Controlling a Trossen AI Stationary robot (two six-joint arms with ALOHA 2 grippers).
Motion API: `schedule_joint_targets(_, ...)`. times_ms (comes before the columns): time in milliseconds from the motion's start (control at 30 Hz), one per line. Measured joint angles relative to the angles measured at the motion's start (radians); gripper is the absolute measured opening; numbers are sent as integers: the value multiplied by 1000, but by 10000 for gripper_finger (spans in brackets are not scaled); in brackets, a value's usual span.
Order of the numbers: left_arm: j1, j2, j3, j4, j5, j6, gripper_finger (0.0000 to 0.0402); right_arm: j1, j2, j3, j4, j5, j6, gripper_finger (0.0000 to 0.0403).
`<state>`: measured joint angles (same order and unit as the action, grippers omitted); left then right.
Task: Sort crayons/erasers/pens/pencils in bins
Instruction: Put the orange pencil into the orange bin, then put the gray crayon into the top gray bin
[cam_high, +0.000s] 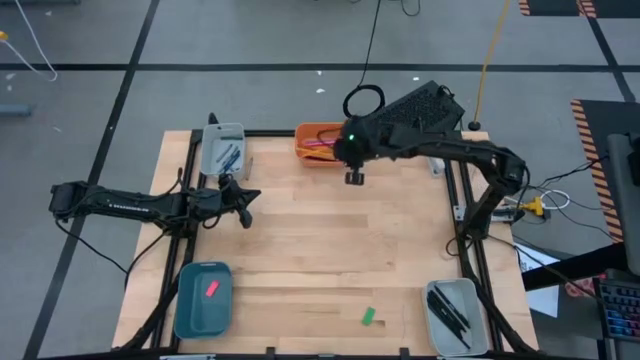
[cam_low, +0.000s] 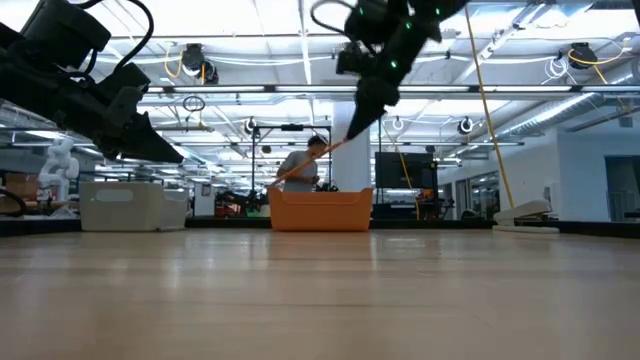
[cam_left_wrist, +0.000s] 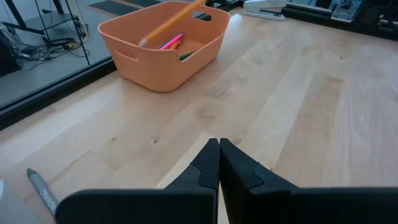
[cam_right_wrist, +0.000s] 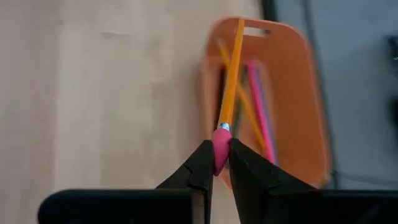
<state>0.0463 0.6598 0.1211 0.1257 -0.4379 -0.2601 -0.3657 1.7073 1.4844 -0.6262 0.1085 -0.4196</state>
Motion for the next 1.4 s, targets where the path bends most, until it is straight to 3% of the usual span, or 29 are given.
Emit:
schedule_joint_targets(100, 0, 0, 0, -1, 1, 12, 5, -88, -8, -62, 40, -138, -62, 36)
schedule_joint_targets(300, 0, 0, 0, 6, 1, 20, 5, -217, -10, -157, 193, -271, -98, 36)
schedule_joint_targets(667, 0, 0, 0, 6, 1, 30, 5, -257, -3, -286, 352, -324, -78, 41)
schedule_joint_targets(900, 0, 0, 15, 5, 1, 19, 5, -263, -3, -318, 393, -312, -24, 122)
schedule_joint_targets(1033, 0, 11, 62, -4, -7, 19, 5, -259, -12, -318, 420, -241, -25, 181)
schedule_joint_targets(1133, 4, 44, 134, -65, -7, 33, 5, -246, -59, -318, 412, -197, -56, 196)
schedule_joint_targets(1233, 30, 121, 236, -181, -6, 49, 5, -216, -146, -319, 353, -147, -65, 175)
schedule_joint_targets(1400, 108, 293, 435, -421, 2, 114, 5, -138, -352, -451, 378, -106, -30, 69)
